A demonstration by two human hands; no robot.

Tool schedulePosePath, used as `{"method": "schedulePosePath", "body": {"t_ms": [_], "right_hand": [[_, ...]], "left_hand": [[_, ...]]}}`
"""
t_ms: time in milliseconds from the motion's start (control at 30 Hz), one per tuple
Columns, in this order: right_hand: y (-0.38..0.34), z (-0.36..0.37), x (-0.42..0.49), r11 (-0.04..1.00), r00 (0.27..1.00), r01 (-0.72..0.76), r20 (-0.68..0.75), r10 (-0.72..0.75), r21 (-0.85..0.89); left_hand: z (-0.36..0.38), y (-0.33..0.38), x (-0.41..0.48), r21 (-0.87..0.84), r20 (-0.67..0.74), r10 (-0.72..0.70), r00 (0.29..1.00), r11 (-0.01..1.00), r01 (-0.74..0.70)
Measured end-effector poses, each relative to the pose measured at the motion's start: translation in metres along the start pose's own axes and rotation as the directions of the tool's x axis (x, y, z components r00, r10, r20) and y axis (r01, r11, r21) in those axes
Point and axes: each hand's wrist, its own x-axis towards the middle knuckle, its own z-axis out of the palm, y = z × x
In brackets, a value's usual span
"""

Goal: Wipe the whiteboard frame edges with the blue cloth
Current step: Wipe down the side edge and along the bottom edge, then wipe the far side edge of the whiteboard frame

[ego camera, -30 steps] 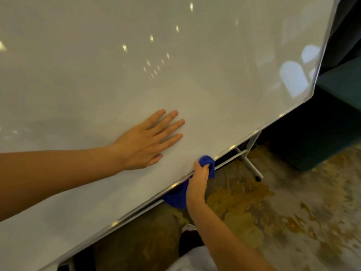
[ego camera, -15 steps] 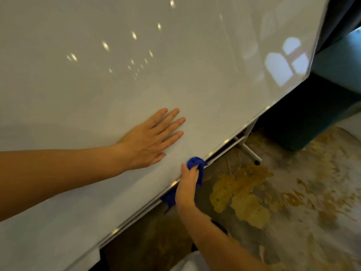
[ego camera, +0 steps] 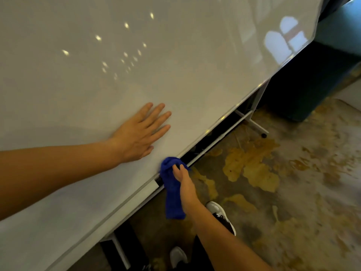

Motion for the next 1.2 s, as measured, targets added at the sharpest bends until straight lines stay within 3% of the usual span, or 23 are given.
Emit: {"method": "schedulePosePath", "body": {"t_ms": [233,367,433,533,633,700,767,833,900,1033,1133,1200], "right_hand": [[0.021,0.01,-0.007,0.985,0.999,0.012,-0.035,-0.018,-0.172],[-0.004,0.006,-0.01,0.887,0.974,0.156,-0.079,-0.21,-0.435],[-0.033,0.011,-0.016,0.842,0.94,0.296,-0.019,-0.341,-0.451],[-0.078,0.031,-0.029,0.721,0.839,0.543,0.245,-0.486,-0.429],[-0.087,0.058,-0.039,0.458,0.684,0.721,0.637,-0.355,-0.519],[-0.076,0.064,-0.037,0.165,0.548,0.833,0.83,-0.105,-0.528],[-0.063,0.063,-0.026,-0.052,0.425,0.903,0.87,0.248,-0.426],[-0.058,0.064,-0.006,-0.258,0.327,0.942,0.759,0.563,-0.214],[-0.062,0.062,0.01,-0.349,0.272,0.937,0.66,0.7,-0.017],[-0.094,0.041,0.037,-0.299,0.132,0.935,0.596,0.792,0.191],[-0.103,0.044,0.053,-0.224,0.093,0.952,0.498,0.862,0.21],[-0.087,0.056,0.048,-0.185,0.091,0.965,0.423,0.902,0.187]], "left_hand": [[0.007,0.006,-0.049,-0.034,0.034,-0.017,0.999,0.999,0.018],[0.004,0.002,-0.076,-0.095,0.084,-0.011,0.996,0.995,0.019],[0.001,0.003,-0.094,-0.135,0.122,-0.042,0.992,0.989,0.059],[-0.008,0.009,-0.115,-0.218,0.171,-0.079,0.982,0.969,0.116],[-0.02,0.023,-0.139,-0.33,0.182,-0.15,0.972,0.921,0.204],[-0.023,0.044,-0.157,-0.399,0.182,-0.18,0.967,0.885,0.24],[-0.026,0.07,-0.172,-0.462,0.276,-0.257,0.926,0.809,0.363],[-0.03,0.098,-0.183,-0.47,0.435,-0.373,0.82,0.682,0.56],[-0.036,0.125,-0.183,-0.402,0.606,-0.454,0.653,0.534,0.744],[-0.051,0.178,-0.158,-0.167,0.862,-0.475,0.18,0.072,0.983],[-0.063,0.209,-0.137,0.036,0.838,-0.521,-0.161,-0.243,0.969],[-0.073,0.226,-0.122,0.149,0.845,-0.416,-0.335,-0.419,0.896]]}}
